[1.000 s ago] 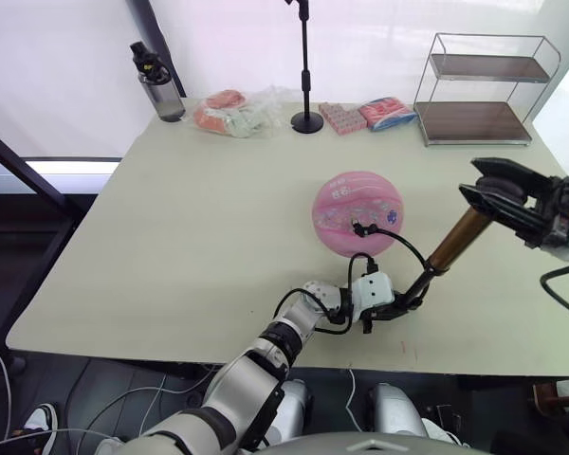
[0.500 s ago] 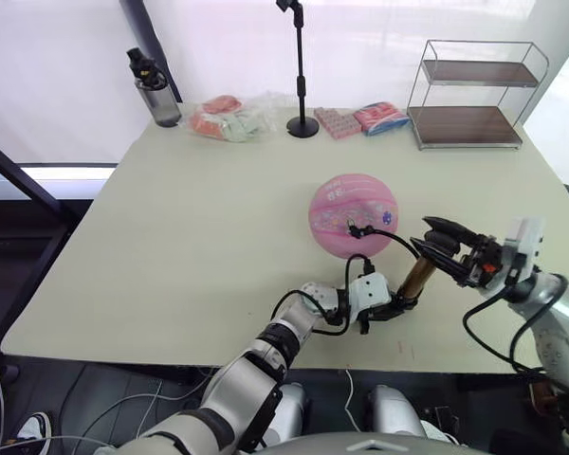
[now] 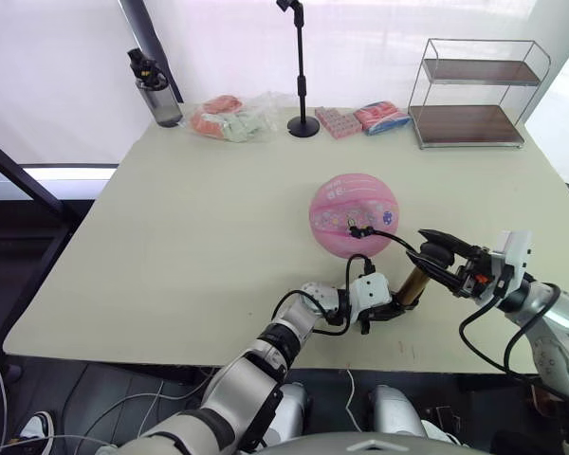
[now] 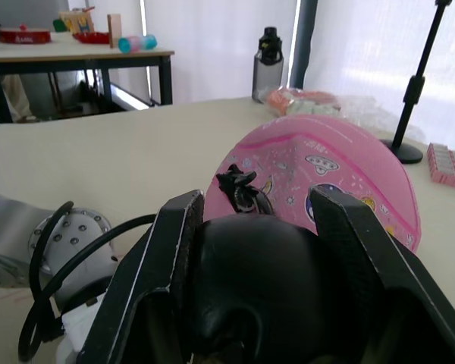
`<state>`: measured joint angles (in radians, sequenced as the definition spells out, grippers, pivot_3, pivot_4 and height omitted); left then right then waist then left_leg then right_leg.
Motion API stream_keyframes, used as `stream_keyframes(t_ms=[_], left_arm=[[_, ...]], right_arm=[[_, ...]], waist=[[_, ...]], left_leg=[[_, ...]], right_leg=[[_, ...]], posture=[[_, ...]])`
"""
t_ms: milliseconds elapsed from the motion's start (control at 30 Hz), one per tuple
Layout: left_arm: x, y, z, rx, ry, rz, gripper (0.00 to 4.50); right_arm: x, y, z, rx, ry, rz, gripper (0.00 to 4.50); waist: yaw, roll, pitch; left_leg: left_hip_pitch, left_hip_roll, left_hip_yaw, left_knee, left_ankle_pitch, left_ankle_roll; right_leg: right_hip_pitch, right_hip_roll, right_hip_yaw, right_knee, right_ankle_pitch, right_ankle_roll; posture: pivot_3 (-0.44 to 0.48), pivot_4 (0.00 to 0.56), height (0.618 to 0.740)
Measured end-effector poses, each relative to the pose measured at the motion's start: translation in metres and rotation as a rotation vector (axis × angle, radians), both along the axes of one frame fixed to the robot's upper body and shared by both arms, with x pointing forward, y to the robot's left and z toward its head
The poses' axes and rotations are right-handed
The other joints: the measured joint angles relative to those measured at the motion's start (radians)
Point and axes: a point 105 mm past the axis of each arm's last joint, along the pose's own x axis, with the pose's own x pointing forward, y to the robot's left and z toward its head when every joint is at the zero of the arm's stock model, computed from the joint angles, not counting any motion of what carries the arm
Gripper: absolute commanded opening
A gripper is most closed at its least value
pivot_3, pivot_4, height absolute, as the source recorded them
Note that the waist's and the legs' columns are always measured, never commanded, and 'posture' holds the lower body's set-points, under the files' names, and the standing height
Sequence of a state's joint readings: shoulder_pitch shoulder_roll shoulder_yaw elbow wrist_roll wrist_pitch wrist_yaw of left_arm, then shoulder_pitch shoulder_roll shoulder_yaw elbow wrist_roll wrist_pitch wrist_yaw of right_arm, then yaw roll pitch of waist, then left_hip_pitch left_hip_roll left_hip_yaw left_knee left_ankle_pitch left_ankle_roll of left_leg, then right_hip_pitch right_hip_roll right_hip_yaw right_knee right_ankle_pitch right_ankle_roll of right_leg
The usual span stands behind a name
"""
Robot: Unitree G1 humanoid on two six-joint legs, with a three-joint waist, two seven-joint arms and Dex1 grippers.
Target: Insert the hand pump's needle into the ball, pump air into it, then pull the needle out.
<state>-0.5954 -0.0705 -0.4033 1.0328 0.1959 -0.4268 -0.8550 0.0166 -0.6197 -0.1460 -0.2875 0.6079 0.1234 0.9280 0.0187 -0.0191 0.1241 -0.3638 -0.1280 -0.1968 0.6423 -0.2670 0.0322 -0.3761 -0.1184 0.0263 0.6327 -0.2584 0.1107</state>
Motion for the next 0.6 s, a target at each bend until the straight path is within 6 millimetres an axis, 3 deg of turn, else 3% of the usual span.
stream_keyframes(t_ms=[67,100,600], left_arm=[[0.000,0.000,0.000,0.000,0.000,0.000,1.09],[0.000,-0.001,0.001,-0.003,0.000,-0.003,1.09],[0.001,-0.002,0.003,-0.003,-0.006,-0.015,1.09]], right_arm=[[-0.001,-0.001,0.006,0.005,-0.010,0.000,1.91],[-0.002,-0.003,0.022,-0.003,-0.018,0.012,1.91],[-0.013,-0.013,0.119,0.086,-0.111,0.075,1.91]], waist=[[0.002,0.000,0.002],[0.003,0.002,0.003],[0.010,0.001,0.011]], left_leg=[[-0.001,0.000,-0.001,0.000,0.000,0.000],[-0.001,-0.001,0.000,0.000,0.000,0.000],[-0.003,0.000,0.000,0.000,0.000,0.000]], right_leg=[[-0.001,0.000,-0.001,0.000,0.000,0.000],[-0.001,-0.001,-0.001,0.000,0.000,0.000],[-0.001,-0.001,-0.001,0.000,0.000,0.000]], posture=[[0.000,0.150,0.736],[0.000,0.150,0.736],[0.000,0.150,0.736]])
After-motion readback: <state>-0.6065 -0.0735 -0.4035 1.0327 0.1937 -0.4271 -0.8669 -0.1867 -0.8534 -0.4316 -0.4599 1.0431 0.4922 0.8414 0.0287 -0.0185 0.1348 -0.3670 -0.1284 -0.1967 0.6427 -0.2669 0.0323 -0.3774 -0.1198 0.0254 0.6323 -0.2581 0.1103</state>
